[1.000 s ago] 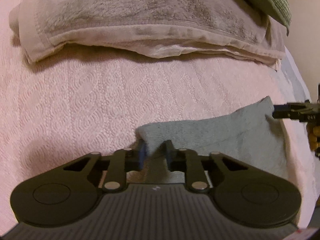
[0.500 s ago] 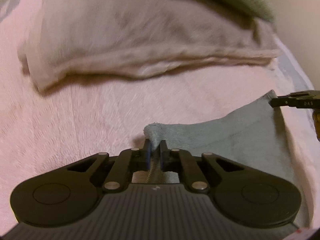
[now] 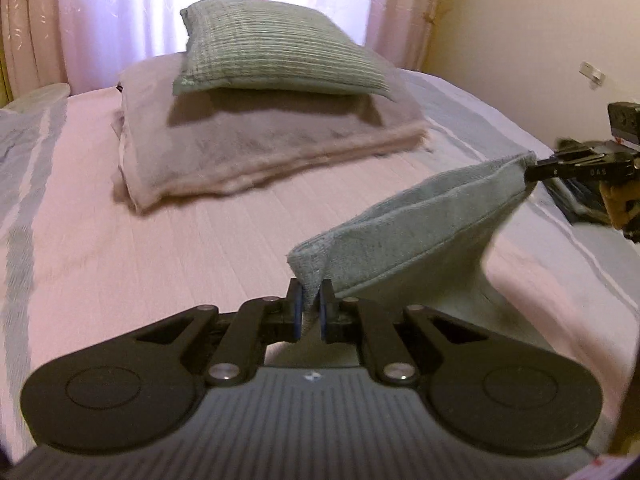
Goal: Fold clothes
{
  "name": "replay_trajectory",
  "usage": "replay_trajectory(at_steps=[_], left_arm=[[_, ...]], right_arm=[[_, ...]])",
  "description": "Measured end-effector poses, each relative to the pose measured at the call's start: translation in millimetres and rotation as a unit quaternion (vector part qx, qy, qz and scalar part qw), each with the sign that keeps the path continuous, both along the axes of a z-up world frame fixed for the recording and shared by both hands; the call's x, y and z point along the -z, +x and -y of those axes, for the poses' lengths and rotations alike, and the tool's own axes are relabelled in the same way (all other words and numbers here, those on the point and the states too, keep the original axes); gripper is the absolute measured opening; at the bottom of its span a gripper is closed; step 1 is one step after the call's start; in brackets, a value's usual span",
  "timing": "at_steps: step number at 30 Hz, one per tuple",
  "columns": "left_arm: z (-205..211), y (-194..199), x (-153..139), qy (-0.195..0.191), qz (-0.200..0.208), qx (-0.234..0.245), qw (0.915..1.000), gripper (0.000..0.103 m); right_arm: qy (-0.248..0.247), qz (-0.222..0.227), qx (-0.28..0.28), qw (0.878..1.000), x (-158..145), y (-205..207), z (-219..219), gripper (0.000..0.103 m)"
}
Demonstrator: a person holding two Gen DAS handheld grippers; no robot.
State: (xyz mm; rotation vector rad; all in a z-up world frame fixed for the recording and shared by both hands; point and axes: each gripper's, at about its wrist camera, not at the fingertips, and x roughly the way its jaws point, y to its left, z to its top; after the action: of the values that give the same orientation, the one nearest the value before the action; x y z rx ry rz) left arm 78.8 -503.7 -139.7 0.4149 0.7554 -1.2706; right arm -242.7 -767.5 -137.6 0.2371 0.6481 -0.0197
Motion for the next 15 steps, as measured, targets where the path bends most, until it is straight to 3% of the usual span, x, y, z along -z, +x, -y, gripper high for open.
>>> replay_trajectory(at_steps=[3,7,15], left_arm=[[-56.2,-58.4,-6.5,0.019,0.004,0.023,0.9995,0.005],[-122.6,-131.4,13.8,0.049,-0.007,0.046,0.9977,0.005],[-208.4,-215.4,116.0,0.118,-0.02,0.066,0.9906,0.006]], right_arm=[[-0.015,-0.01,-0.022,1.0,-2.3,-57.8,-57.2,0.008],[-0.028,-0.035,-0.027,0.999,19.9,-118.9,-123.6,0.008],[-0.083,-0.147,-0.014,0.985,121.4,-180.5,-237.2,0.01]])
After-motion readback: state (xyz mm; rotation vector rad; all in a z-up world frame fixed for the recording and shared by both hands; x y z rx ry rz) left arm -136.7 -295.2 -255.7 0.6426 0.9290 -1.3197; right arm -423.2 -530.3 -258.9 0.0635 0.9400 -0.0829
